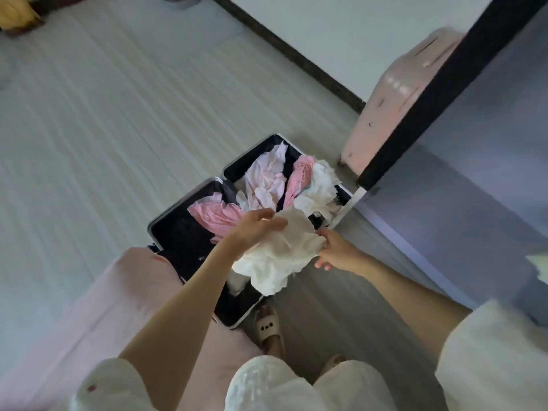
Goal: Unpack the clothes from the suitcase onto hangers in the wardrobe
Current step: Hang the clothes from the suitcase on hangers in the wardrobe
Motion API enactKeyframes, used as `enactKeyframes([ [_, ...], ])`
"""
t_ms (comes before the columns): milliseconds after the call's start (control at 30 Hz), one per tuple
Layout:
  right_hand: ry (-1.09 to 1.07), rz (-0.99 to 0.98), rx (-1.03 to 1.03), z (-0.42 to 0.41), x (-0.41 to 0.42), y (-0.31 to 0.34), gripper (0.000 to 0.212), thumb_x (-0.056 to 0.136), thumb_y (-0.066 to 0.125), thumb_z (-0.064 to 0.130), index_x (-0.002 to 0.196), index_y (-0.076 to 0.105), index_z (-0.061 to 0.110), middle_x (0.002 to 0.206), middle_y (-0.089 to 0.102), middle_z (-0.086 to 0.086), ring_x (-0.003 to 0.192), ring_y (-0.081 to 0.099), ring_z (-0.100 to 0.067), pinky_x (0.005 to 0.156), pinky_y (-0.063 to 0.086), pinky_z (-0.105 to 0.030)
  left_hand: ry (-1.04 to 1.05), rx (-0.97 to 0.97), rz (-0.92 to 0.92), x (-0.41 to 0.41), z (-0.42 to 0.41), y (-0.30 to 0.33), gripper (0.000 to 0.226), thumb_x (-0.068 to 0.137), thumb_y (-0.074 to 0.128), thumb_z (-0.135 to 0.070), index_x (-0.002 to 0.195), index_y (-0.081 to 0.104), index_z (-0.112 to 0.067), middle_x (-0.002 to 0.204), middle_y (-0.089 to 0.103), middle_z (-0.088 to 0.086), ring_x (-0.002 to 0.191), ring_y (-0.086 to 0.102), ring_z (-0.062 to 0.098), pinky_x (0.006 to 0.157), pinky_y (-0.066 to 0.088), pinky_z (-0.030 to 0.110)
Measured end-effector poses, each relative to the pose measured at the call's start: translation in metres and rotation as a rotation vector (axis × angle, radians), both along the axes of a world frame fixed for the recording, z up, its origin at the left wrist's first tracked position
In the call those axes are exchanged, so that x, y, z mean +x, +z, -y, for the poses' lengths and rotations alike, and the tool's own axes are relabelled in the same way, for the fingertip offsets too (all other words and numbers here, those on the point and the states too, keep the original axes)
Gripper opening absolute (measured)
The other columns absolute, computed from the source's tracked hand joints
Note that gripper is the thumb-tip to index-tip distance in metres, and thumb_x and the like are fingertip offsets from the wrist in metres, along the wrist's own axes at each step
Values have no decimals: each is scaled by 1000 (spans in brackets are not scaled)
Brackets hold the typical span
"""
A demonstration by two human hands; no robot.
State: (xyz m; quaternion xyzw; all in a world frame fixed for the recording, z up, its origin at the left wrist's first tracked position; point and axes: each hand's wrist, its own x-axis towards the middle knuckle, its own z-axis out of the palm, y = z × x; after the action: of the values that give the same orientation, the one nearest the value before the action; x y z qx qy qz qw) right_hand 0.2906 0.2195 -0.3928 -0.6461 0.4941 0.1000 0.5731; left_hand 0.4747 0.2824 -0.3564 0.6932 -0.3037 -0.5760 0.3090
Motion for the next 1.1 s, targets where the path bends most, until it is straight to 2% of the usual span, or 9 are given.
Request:
enactKeyframes([
  [67,-108,-16,-51,1,-38,11,26,93,44,11,119,43,13,99,59,-4,65,63,-19,54,48,-22,-69,-60,42,-36,6,10,43,89,59,-23,127,49,-4,122,50,-2,105,45,13,89,33,23],
  [167,-260,-43,-276,7,-101,26,24,88,43,3,109,50,10,82,58,-3,59,50,-14,50,37,-18,-191,-212,173,-96,16,25,6,92,57,-20,90,54,-16,90,51,-6,88,46,11,73,37,20],
  [233,-367,-6,-354,10,-142,45,22,86,43,0,100,52,14,77,55,-3,55,46,-12,44,33,-13,-283,-337,280,-139,25,34,12,93,53,-22,90,51,-11,82,52,-1,80,49,18,63,36,21],
  [333,-700,218,-103,15,-194,71,23,85,42,-3,93,57,13,73,54,-9,50,48,-15,44,36,-21,-411,-521,504,-195,44,52,24,96,48,-25,104,49,-2,85,59,15,85,57,33,63,33,27],
  [467,-1034,620,316,20,-275,108,22,91,46,31,100,60,16,97,60,-5,82,60,-24,65,51,-33,-622,-799,805,-274,71,88,49,91,42,-48,121,51,-10,113,58,11,100,58,37,77,45,37],
  [600,-1121,879,306,35,-328,144,50,87,47,55,104,56,8,91,59,-4,88,60,-26,76,51,-42,-852,-1131,967,-341,84,130,31,88,57,-34,108,60,-11,104,59,9,80,63,33,59,46,33],
  [733,-1038,1107,202,49,-362,182,23,88,52,32,93,55,9,81,57,-7,69,62,-18,57,51,-25,-1010,-1377,990,-388,95,158,18,76,52,-36,86,54,-20,79,63,-2,58,62,20,38,41,21],
  [900,-995,1082,-221,59,-410,221,28,78,43,-1,104,52,5,87,58,-9,80,60,-21,66,50,-25,-1105,-1284,958,-424,105,179,23,85,57,-40,100,65,-25,108,63,-12,97,59,10,70,50,26],
  [1100,-1021,835,-359,58,-439,259,43,86,44,-8,123,53,13,98,59,-7,92,56,-26,84,45,-37,-703,-984,763,-428,132,190,25,90,56,-25,114,59,-16,117,59,-1,103,58,18,84,45,26],
])
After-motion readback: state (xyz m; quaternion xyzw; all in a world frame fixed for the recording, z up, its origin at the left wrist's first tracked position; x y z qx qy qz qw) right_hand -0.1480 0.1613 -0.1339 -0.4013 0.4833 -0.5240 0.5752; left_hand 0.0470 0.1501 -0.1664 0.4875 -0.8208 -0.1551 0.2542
